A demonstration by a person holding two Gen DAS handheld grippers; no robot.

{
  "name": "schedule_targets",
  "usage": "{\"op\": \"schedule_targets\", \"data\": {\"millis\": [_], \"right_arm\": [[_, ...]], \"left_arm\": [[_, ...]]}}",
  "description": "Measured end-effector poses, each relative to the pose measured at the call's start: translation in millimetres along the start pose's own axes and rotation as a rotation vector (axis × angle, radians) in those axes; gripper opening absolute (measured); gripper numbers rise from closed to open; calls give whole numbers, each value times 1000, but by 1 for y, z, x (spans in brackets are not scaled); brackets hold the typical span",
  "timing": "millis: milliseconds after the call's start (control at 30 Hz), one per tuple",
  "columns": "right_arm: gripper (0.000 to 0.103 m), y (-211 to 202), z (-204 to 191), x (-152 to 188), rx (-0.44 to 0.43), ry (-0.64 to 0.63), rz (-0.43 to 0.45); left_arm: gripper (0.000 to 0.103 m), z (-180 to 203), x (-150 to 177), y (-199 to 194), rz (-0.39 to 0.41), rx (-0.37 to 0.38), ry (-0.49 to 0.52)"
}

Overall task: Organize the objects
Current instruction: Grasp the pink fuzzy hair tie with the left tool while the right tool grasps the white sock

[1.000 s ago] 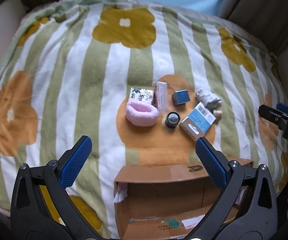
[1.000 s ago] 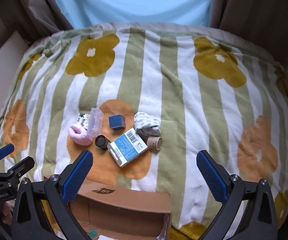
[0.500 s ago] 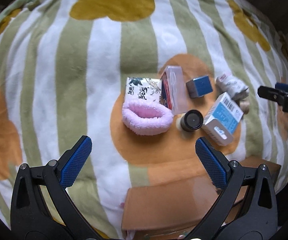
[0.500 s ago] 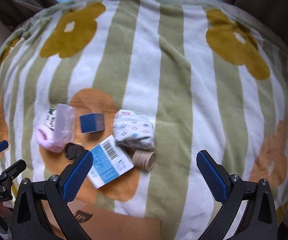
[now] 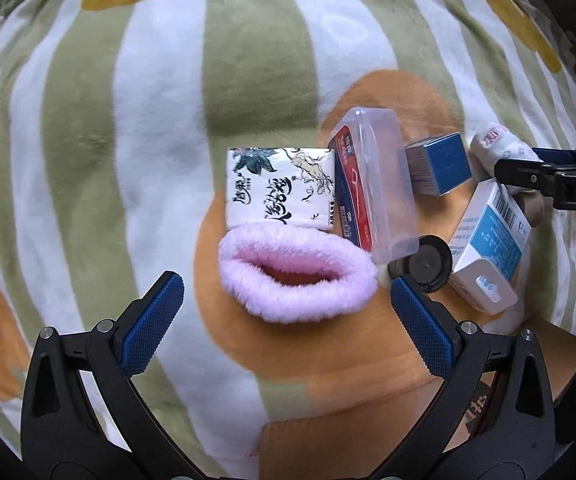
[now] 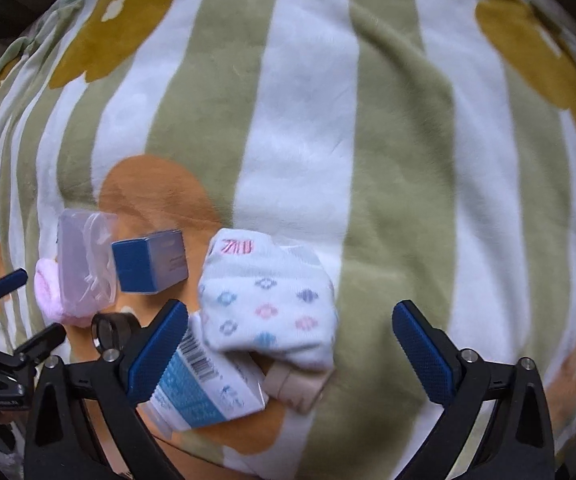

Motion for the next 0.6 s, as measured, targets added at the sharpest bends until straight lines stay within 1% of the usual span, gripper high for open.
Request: {"op": "schedule_targets", "data": {"millis": [33,67,133,167,233,267,300,333,500,600], "right_arm": [[92,5,2,0,-12,7,-15],[90,8,3,0,-24,14,-22],[85,11,6,0,-54,33,-27],[80,12,6,0,-69,38,-32],[73,13,5,0,-89,31,-41],[71,14,4,1,-92,24,-43],[67,14,3,1,-96,18,-44],[63,14,2,2,-100,13,-46],[61,11,2,8,-98,9,-46],[58,6,3,12,-94,12,-37]], "left_arm": [[95,-1,0,4,-12,7,-6],[92,-1,0,7,-22,9,-8],[78,-3,1,12,-41,21,-15],[75,-3,2,14,-48,27,-17],[68,-4,3,16,-58,35,-19],[66,-4,2,16,-55,37,-16],[62,-4,2,15,-52,40,-11],[61,-4,1,15,-51,41,-9],[55,-8,1,12,-53,45,-9],[50,-11,2,8,-52,49,-9]]}}
Point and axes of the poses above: each gripper's, at about its wrist camera, not at the fingertips, and y roughly the way its jaws point, z to its right, x to its underside, the point moved 2 cm from there along y, roughly the way its jaws point, and after that the axes turned 9 degrees about z, right-handed, at the moved point
